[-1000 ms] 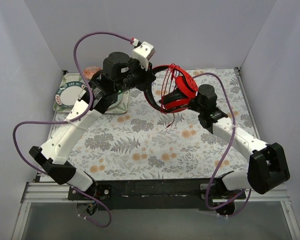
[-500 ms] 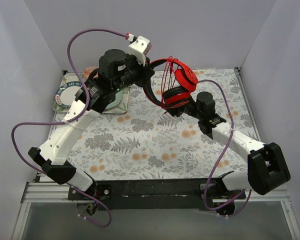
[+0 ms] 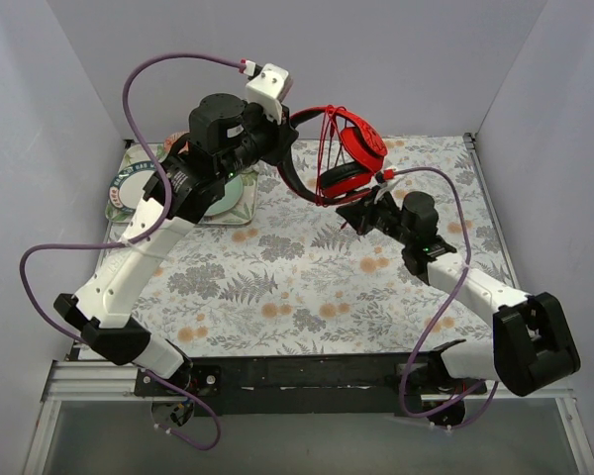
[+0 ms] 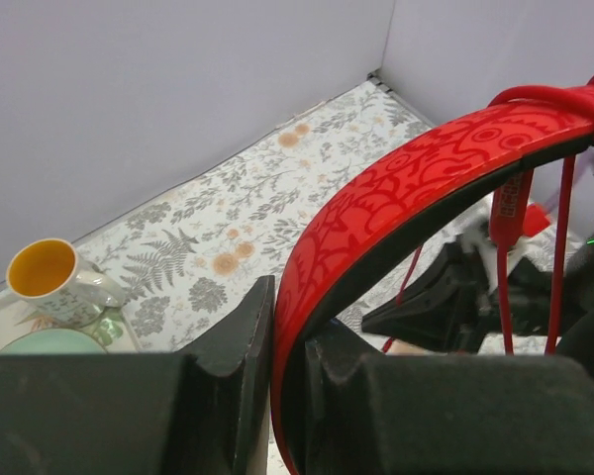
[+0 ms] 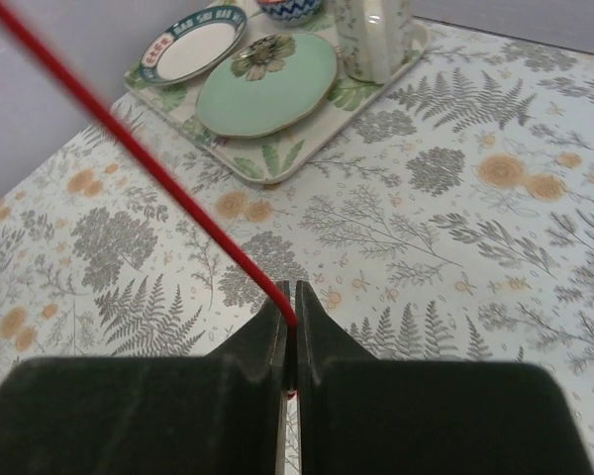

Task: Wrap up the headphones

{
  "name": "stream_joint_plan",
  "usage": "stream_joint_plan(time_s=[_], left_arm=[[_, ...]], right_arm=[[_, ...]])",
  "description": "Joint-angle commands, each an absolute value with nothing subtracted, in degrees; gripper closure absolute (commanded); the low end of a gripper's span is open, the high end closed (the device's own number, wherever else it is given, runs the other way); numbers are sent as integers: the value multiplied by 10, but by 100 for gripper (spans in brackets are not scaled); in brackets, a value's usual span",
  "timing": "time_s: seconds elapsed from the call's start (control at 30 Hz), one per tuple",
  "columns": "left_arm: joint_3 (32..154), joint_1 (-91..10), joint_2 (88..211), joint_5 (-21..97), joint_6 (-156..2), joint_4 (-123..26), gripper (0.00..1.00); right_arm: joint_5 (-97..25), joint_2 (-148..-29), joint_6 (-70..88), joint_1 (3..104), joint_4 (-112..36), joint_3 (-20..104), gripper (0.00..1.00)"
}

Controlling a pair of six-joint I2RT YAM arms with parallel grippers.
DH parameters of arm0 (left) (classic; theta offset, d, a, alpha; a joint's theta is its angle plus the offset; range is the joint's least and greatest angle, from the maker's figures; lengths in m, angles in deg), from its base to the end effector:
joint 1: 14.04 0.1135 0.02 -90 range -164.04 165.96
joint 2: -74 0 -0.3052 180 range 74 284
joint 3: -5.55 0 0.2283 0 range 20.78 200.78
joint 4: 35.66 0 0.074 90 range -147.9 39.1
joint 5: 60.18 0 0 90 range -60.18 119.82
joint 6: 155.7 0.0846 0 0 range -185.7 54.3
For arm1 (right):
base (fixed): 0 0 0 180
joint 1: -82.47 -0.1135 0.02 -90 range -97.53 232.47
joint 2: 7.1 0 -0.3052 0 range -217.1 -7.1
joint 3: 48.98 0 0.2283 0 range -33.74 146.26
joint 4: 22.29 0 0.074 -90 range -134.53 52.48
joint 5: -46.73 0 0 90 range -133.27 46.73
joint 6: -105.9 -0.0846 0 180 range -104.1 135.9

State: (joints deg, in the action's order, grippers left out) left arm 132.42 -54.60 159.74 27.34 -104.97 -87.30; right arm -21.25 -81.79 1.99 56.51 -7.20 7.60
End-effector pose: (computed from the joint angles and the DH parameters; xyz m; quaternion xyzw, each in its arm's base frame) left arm 0.2494 -0.2086 0.5391 -0.0052 0.7688 -0.3974 0.5010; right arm 0.2636 0.1636 0.3289 -0.2055 0.6944 0.3606 0.5878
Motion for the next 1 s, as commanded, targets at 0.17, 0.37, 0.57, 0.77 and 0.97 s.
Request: stream_joint_plan(time_s=[0.17,0.37,0.57,0.77,0.97], left_arm=[[1299,-532,1545,265,-1030,-841,100],[1326,-515,1563,322,-1126,-818,100],[1337,-460,1629,246,-1148,-766,100],[1242,-394,1668,151,-1038,-663,100],[1079,-394,1689,79,-896,-540,100]], right_arm=[[-276,-730,-41,687,-56,37,99],[-263,-773,-6,627,-116,87,99],[-334,-833,59,496,-199,159,99],[-365,-865,115,405,-279,198,99],[-366,-928,207,324,-464,313,99]])
